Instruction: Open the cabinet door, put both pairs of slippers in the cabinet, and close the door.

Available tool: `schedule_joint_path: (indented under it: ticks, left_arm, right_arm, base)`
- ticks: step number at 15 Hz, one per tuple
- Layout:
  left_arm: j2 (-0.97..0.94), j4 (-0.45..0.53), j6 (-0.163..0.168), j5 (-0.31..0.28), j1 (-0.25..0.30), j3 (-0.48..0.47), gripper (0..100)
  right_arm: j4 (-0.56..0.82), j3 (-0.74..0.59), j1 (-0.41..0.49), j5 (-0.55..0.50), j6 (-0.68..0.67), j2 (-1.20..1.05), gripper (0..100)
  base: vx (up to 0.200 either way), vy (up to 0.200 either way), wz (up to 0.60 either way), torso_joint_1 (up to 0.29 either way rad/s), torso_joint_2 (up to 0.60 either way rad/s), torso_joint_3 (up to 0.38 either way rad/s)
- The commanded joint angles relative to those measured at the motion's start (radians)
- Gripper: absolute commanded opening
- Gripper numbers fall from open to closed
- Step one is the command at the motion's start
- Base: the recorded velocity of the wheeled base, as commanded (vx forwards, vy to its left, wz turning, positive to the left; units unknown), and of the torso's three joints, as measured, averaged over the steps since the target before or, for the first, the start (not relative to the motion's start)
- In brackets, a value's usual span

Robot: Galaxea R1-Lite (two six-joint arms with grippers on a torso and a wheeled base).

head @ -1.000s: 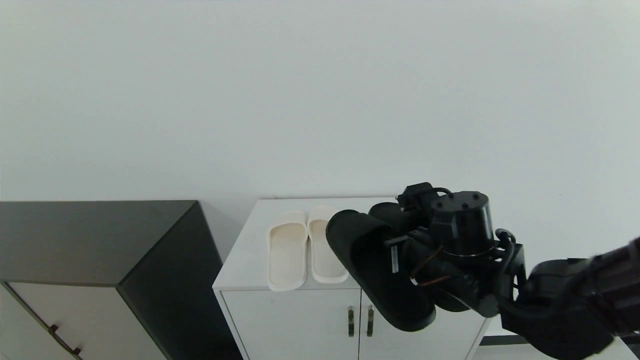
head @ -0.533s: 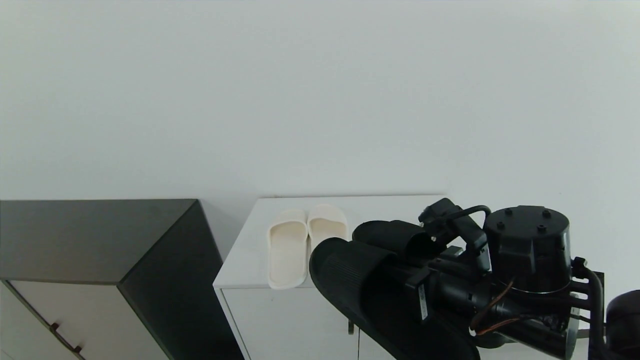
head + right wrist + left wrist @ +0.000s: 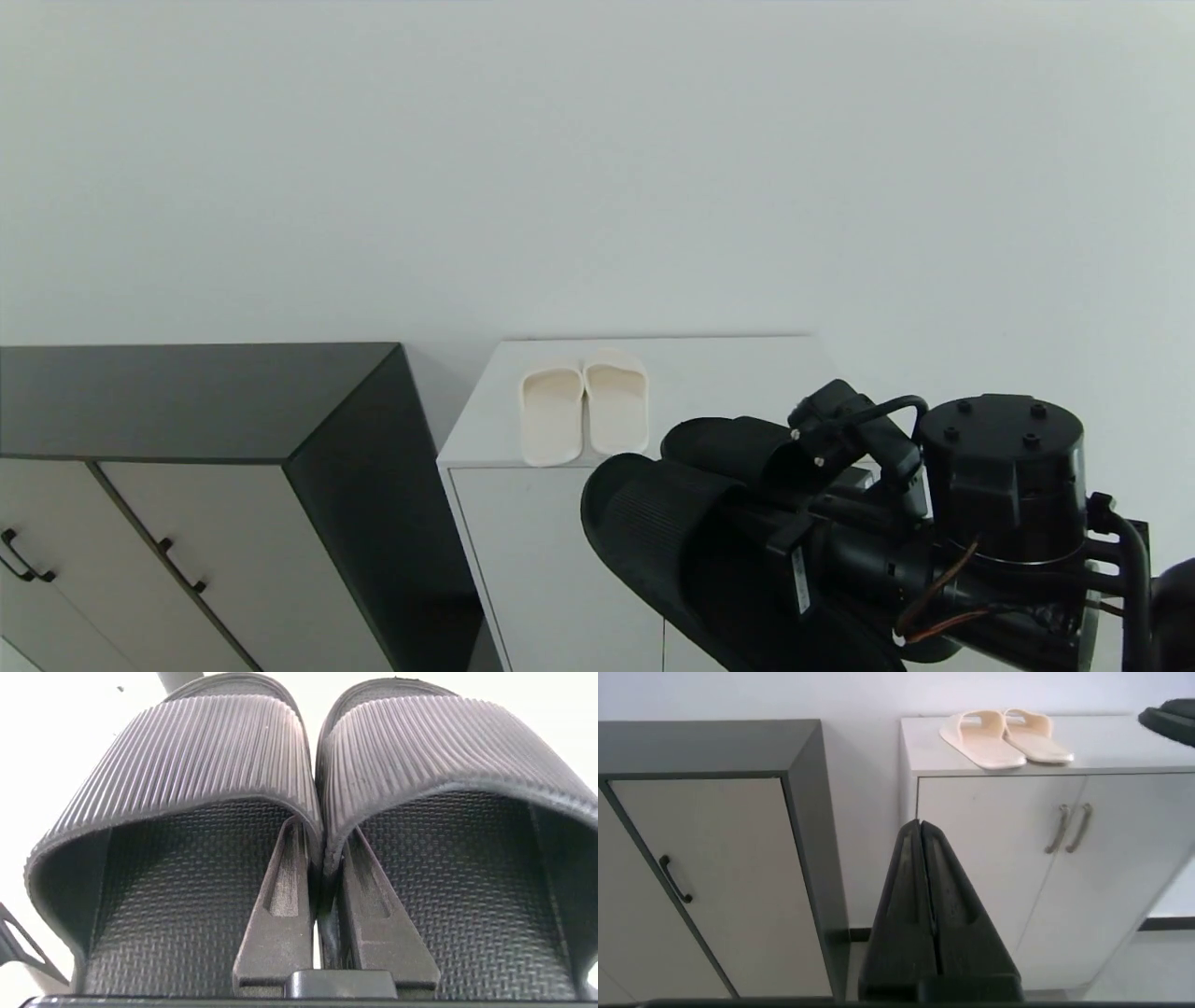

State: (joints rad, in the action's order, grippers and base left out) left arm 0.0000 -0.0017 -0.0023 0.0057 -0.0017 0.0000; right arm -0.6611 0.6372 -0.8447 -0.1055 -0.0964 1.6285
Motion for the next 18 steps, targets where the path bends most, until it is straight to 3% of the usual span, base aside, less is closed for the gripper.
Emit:
schedule_joint_path:
  ticks: [1,13,18]
  left_arm:
    - [0.0,0.0,-0.001,0.0,-0.001,0.0,0]
    - [0.0,0.0,-0.001,0.0,0.0,0.0,0]
    - [0.0,0.0,-0.001,0.0,0.0,0.0,0]
  right_arm:
    - [0.0,-0.002,-0.001,0.0,0.001,-0.001,0]
    - [0.0,-0.01,-0.005,0.0,0.003,-0.009,0]
    - [0.0,-0.013,-0.02,0.001,0.014,-0.009,0]
  base:
    - [0.0,0.0,0.0,0.0,0.0,0.0]
    - [0.0,0.0,0.0,0.0,0.0,0.0]
    - [0.0,0.0,0.0,-0.144,0.33,0.181]
